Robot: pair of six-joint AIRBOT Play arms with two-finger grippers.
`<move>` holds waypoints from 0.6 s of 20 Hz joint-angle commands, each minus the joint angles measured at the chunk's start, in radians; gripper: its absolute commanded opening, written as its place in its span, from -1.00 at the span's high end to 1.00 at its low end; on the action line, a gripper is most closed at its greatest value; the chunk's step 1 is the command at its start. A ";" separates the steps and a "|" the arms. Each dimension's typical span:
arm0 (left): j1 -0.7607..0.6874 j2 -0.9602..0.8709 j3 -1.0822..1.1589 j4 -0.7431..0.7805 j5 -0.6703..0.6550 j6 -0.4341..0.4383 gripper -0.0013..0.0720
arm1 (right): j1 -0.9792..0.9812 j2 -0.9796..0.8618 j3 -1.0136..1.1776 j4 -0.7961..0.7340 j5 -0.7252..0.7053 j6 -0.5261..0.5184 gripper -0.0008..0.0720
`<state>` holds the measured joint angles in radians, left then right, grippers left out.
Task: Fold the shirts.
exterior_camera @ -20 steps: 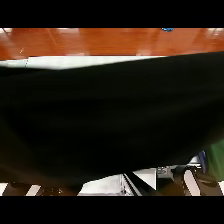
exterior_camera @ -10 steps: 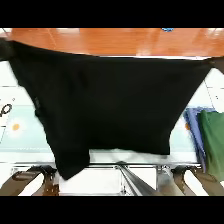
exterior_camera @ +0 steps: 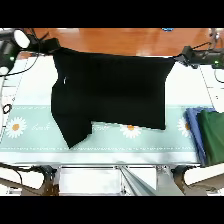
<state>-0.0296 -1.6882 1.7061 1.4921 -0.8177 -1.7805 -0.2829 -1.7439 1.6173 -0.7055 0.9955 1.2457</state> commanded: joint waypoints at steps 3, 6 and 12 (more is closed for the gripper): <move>0.018 -0.159 0.043 -0.083 0.001 -0.072 0.92 | 0.031 -0.168 0.114 0.032 -0.015 0.006 0.90; 0.045 -0.182 0.043 -0.171 -0.018 -0.072 0.92 | 0.035 -0.169 0.114 -0.010 0.023 0.005 0.90; 0.104 -0.181 0.043 -0.195 -0.258 0.034 0.92 | 0.034 -0.169 0.114 -0.106 0.233 0.011 0.90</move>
<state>0.0490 -1.8645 1.7473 1.3193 -0.9398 -1.8179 -0.2497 -1.9095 1.7283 -0.7452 1.1206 1.2514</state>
